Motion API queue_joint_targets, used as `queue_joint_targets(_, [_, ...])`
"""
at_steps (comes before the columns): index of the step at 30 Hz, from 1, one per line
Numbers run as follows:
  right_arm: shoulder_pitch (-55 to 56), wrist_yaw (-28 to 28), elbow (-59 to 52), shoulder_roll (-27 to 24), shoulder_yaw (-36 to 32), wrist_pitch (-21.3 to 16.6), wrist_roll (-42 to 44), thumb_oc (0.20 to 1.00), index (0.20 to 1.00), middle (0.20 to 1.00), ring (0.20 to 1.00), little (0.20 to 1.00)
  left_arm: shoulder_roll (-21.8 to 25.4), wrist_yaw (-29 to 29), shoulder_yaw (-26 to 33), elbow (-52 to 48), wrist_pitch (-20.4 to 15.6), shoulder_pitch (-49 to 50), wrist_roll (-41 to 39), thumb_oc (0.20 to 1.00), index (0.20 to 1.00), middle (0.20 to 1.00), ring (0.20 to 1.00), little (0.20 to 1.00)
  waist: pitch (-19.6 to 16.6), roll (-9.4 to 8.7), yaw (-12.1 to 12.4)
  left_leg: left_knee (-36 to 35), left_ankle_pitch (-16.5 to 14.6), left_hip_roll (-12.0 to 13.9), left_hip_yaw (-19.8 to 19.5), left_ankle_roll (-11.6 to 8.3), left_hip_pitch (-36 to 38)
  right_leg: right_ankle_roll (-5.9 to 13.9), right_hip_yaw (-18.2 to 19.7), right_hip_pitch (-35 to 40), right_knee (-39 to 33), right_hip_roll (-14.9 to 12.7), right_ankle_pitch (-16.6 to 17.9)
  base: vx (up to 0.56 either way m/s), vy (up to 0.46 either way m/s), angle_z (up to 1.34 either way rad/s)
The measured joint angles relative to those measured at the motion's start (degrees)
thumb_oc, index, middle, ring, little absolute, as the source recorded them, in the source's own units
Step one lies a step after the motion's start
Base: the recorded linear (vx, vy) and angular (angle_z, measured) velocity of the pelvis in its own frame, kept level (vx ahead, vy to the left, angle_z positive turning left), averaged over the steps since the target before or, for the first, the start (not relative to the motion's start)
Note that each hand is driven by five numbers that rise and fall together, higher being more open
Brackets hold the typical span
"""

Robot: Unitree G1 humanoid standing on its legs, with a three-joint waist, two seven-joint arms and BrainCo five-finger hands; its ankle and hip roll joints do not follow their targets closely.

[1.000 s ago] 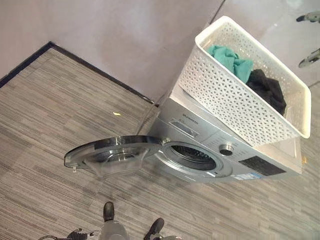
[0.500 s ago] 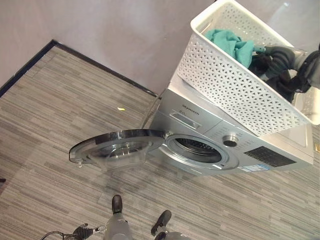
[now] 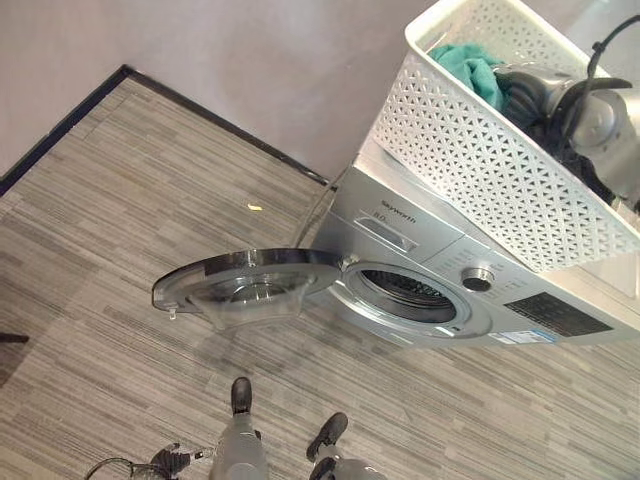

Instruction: Grab the laundry basket,head to the washer,open it,put in the laundry and shut it.

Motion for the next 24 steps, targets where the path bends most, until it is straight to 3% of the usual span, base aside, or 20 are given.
queue_joint_targets(8, [-0.3,-3.9,-1.3,0.2,-3.5,0.1,-4.3,1.000,1.000,1.000,1.000,1.000,-0.3,1.6,-1.8,-0.7,-1.2,-1.6,-0.2,1.000,1.000,1.000,1.000,1.000,0.8,0.96,0.2,0.0,0.1,0.0,-0.5,0.09,-0.7,-0.02,-0.1,-0.5,0.0,0.1,0.0,0.00,0.001,0.00])
queue_joint_targets(16, [0.0,-10.5,-1.9,0.2,-4.9,0.0,-15.2,1.000,1.000,1.000,1.000,1.000,-0.4,2.5,-1.8,-0.9,-1.3,-2.5,-0.1,1.000,1.000,1.000,1.000,1.000,1.3,1.60,1.6,0.0,0.2,0.0,-1.0,0.10,-1.0,-0.02,-0.1,-0.5,0.0,0.1,0.0,0.00,0.001,0.01])
queue_joint_targets(23, [-2.0,-9.5,7.1,4.5,-4.4,0.3,-14.5,1.000,1.000,1.000,1.000,1.000,-0.4,3.5,-2.0,-0.9,-1.3,-2.3,-0.2,1.000,1.000,1.000,1.000,1.000,1.7,2.02,1.9,0.0,0.2,0.0,-1.2,0.07,-1.3,0.04,-0.1,-0.5,0.0,0.1,-0.1,0.00,0.000,0.00])
queue_joint_targets(24, [-4.1,-8.2,9.7,4.9,-0.9,0.3,-13.9,1.000,1.000,1.000,1.000,1.000,-0.4,3.4,-2.0,-0.9,-1.4,-2.3,-0.2,1.000,1.000,1.000,1.000,1.000,1.7,2.02,1.9,0.1,0.2,0.1,-1.3,0.05,-1.7,0.11,-0.1,-0.8,-0.1,0.1,-0.2,0.03,-0.013,0.04])
